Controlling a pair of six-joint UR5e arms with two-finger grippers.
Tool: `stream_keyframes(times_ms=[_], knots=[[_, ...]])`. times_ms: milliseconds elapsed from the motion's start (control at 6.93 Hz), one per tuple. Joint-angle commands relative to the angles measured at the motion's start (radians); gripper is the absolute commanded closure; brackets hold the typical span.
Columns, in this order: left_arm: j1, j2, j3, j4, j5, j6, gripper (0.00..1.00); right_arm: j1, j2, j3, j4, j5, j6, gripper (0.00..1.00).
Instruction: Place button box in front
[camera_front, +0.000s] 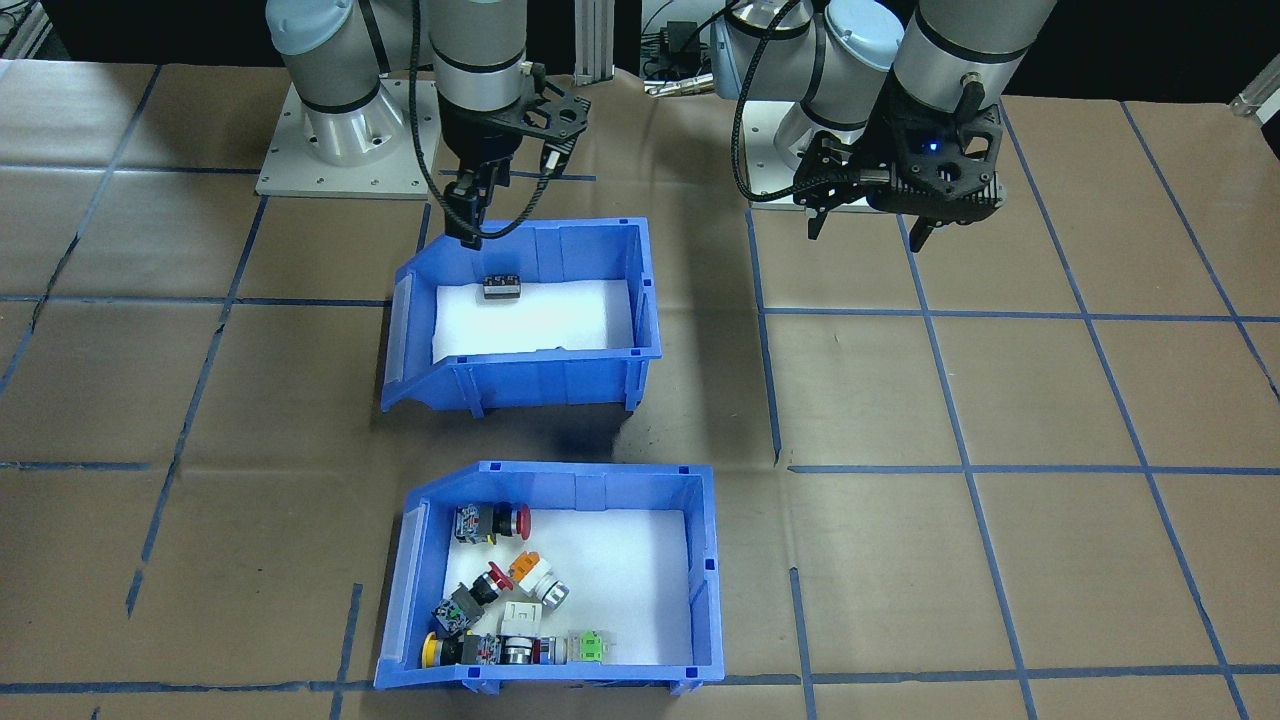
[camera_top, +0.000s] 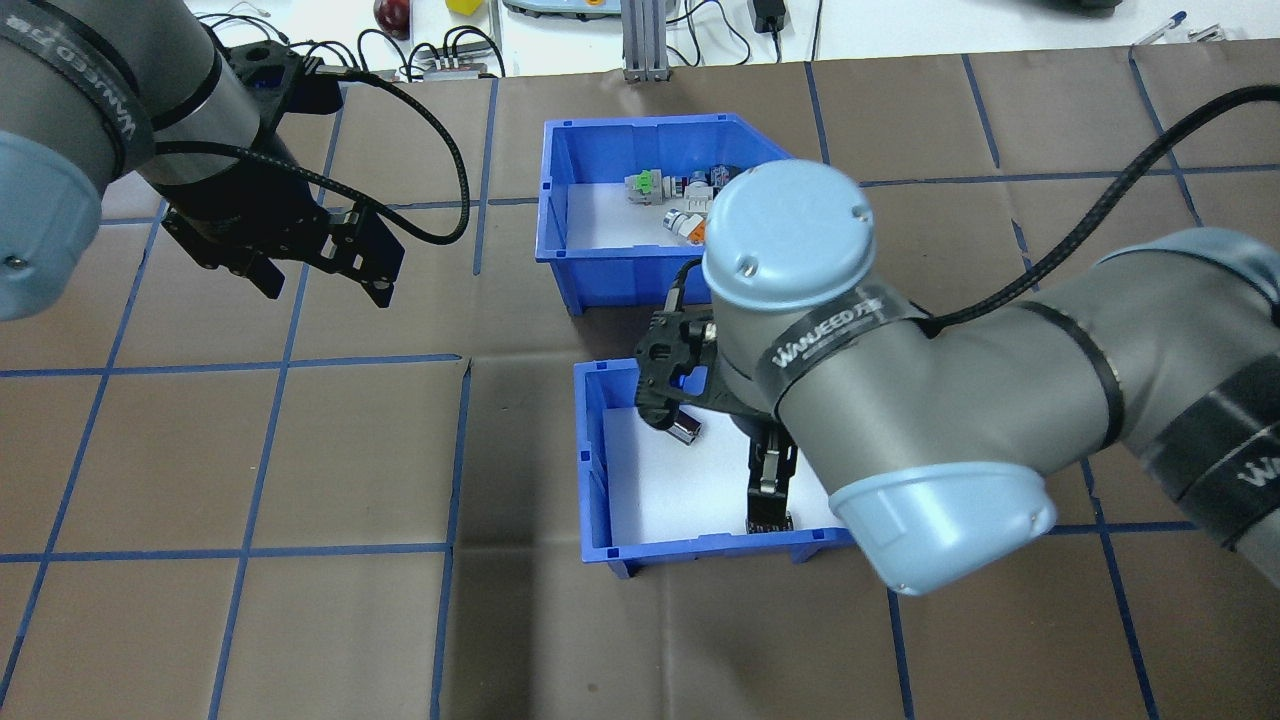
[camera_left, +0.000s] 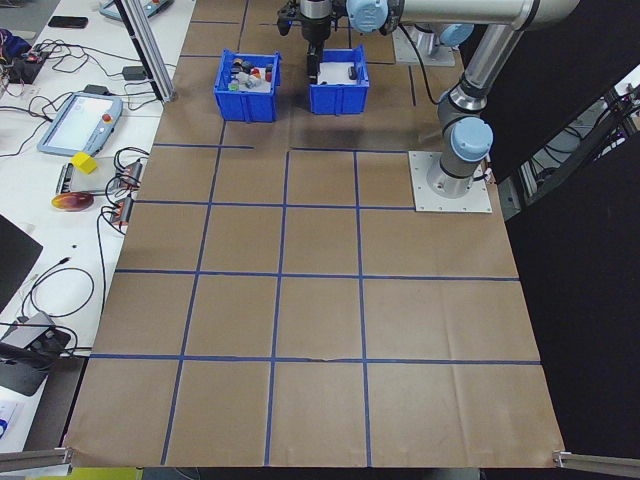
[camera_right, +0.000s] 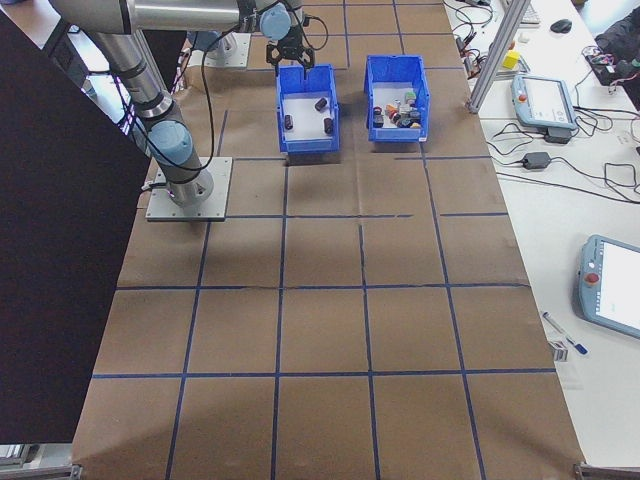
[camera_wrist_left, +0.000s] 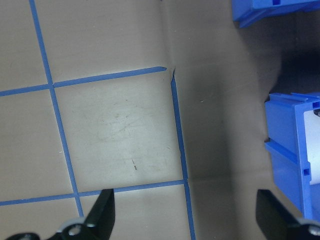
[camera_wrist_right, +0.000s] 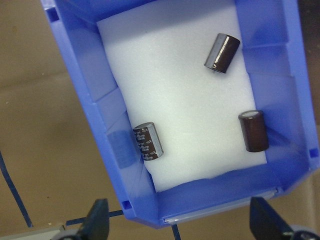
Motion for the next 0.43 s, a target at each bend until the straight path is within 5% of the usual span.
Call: stream_keyframes(times_ms=[0,289], knots=[[0.001,0.0,-0.004,0.002,-0.001,0.003,0.01,-0.209,-0.008,-0.024,-0.004,0.011,0.073,0.0],[0.005,0.012,-0.006,-0.002,0.002,0.001,0.01,-0.328,-0.011,-0.097,0.015,0.013,0.317,0.0]])
